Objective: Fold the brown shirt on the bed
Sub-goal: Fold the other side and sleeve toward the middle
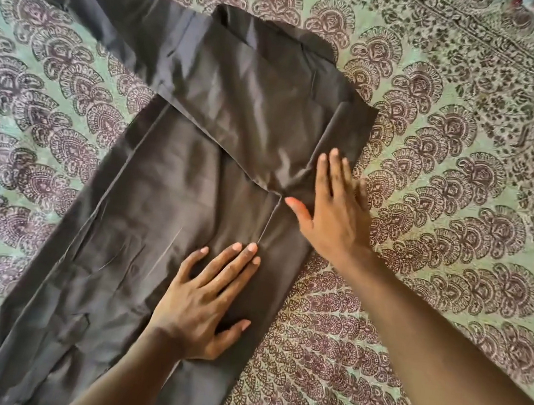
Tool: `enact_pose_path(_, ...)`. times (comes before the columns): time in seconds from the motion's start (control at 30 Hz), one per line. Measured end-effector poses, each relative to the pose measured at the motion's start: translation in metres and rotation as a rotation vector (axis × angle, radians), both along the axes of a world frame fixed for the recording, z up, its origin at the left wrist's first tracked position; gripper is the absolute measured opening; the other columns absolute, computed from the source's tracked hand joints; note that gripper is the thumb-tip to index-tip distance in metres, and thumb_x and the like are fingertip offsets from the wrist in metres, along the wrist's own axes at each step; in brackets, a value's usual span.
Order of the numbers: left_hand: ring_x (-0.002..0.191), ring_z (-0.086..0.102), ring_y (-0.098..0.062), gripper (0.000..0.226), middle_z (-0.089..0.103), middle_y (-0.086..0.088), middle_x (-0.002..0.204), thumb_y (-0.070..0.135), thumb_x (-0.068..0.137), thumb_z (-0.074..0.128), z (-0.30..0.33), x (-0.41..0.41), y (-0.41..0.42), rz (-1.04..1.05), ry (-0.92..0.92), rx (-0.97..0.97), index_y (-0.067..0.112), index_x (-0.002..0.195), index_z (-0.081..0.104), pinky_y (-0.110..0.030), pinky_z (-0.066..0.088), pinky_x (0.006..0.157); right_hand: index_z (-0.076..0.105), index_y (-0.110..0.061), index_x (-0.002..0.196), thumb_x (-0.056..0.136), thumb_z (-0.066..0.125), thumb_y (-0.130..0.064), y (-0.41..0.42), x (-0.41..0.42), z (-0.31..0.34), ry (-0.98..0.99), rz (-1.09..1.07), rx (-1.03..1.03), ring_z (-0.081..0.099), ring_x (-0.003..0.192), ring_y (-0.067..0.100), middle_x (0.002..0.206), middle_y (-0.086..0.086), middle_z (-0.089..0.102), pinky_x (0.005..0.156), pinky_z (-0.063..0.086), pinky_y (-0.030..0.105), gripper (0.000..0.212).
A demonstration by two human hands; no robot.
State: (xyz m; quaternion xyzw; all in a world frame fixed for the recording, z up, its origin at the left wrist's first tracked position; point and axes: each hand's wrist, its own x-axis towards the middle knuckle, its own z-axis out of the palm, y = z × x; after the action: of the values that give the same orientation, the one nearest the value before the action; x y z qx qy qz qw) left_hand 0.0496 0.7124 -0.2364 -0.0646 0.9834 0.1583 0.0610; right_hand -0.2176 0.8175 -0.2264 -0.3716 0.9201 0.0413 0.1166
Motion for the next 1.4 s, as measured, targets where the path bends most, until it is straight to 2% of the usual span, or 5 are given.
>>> enact_pose_path(0.27,0.161,0.019,-0.017,0.097,0.017,0.002,0.175,0.067,0.084,0.058,0.001,0.000,-0.001,0.003,-0.015,-0.007,0.021,0.164,0.029,-0.053,0.028,0.121,0.001,-0.010,0.165,0.087,0.007,-0.089,-0.041,-0.111,0.015,-0.020,-0.267,0.145,-0.004,0.161,0.028,0.175,0.008,0.000,0.127,0.010,0.060,0.112)
enact_pose_path(0.57,0.160,0.023,-0.019,0.096,0.019,0.001,0.174,0.066,0.083,0.059,0.000,-0.001,-0.001,-0.001,0.011,-0.024,0.019,0.163,0.032,-0.054,0.030,0.120,0.012,-0.007,0.165,0.099,0.021,-0.075,0.011,0.041,0.010,-0.032,0.010,-0.039,0.012,0.160,0.030,0.174,0.012,0.008,0.125,0.026,0.056,0.095)
enact_pose_path(0.83,0.161,0.019,-0.017,0.095,0.017,0.001,0.175,0.067,0.086,0.056,-0.001,0.001,-0.001,-0.020,-0.001,-0.047,0.019,0.164,0.030,-0.055,0.027,0.122,0.007,-0.006,0.165,0.098,0.017,-0.075,-0.009,-0.026,-0.003,0.030,-0.107,0.001,0.005,0.161,0.031,0.174,0.011,0.001,0.127,0.018,0.055,0.097)
enact_pose_path(1.17,0.161,0.017,-0.023,0.081,0.011,-0.004,0.176,0.063,0.102,0.035,0.004,0.008,0.002,-0.066,0.001,-0.092,0.014,0.165,0.023,-0.054,0.022,0.123,0.020,-0.018,0.165,0.106,0.028,-0.054,0.062,0.150,-0.007,-0.032,-0.168,-0.161,0.009,0.160,0.036,0.174,0.009,0.008,0.124,0.023,0.060,0.070)
enact_pose_path(1.4,0.161,0.019,-0.027,0.076,0.016,-0.012,0.174,0.049,0.104,0.044,0.002,0.120,-0.002,-0.477,0.063,-0.201,0.006,0.164,0.026,-0.054,0.028,0.121,0.014,-0.019,0.166,0.106,0.037,-0.052,0.081,0.250,-0.005,-0.051,-0.210,-0.143,0.004,0.161,0.035,0.175,0.007,0.001,0.124,0.023,0.062,0.072)
